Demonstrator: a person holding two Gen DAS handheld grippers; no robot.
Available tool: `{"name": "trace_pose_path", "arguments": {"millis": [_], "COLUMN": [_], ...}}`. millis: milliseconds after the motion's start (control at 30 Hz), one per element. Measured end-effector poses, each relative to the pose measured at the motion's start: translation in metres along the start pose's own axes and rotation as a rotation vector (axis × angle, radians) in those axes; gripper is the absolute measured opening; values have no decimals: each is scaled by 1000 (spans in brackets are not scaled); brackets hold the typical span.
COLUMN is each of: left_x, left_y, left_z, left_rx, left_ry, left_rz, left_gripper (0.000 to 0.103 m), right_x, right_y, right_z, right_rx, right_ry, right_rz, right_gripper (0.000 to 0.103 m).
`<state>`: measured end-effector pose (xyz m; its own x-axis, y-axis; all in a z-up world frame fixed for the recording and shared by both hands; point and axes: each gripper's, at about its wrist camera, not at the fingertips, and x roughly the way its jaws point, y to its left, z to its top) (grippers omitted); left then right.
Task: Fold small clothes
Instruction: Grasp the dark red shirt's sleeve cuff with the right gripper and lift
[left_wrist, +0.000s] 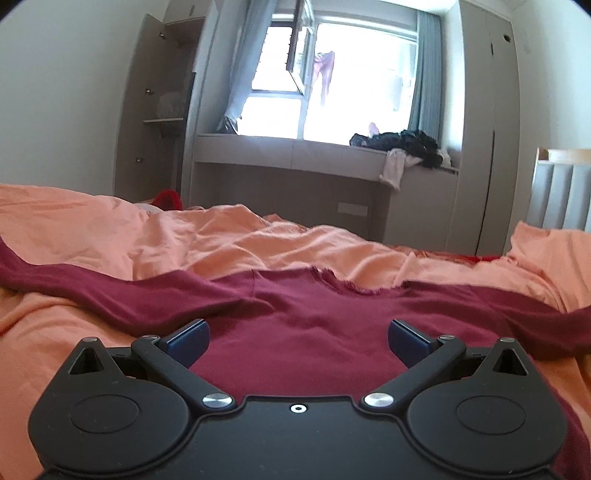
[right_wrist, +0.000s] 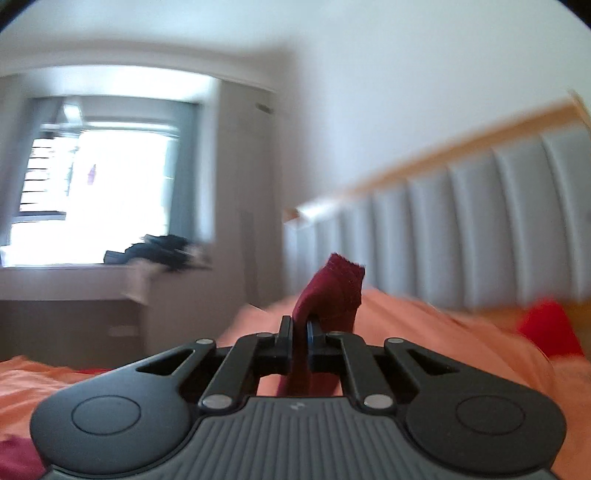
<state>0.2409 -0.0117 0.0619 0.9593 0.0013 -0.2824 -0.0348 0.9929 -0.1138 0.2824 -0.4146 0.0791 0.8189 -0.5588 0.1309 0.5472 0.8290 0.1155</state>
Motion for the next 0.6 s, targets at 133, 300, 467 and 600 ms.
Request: {"name": "trace_pose_path", "arguments": {"millis": [133, 300, 467, 600], "left_x": [-5, -10, -18, -28], "left_y": [15, 36, 57, 67], "left_z": [10, 21, 28, 27], "left_rx": [-42, -68, -97, -105], "left_ry": [-25, -95, -126, -167], "left_rz": [31, 145, 214, 318], "left_gripper": [103, 103, 103, 103], "right_x": [-44, -101, -159, -202], "right_y": [66, 147, 199, 225], "right_z": [17, 13, -14, -36], "right_rx": [-126, -316, -471, -563], "right_ry": [-82, -63, -51, 8], "right_rz": [233, 557, 788, 955], "right_gripper": [7, 7, 7, 6]}}
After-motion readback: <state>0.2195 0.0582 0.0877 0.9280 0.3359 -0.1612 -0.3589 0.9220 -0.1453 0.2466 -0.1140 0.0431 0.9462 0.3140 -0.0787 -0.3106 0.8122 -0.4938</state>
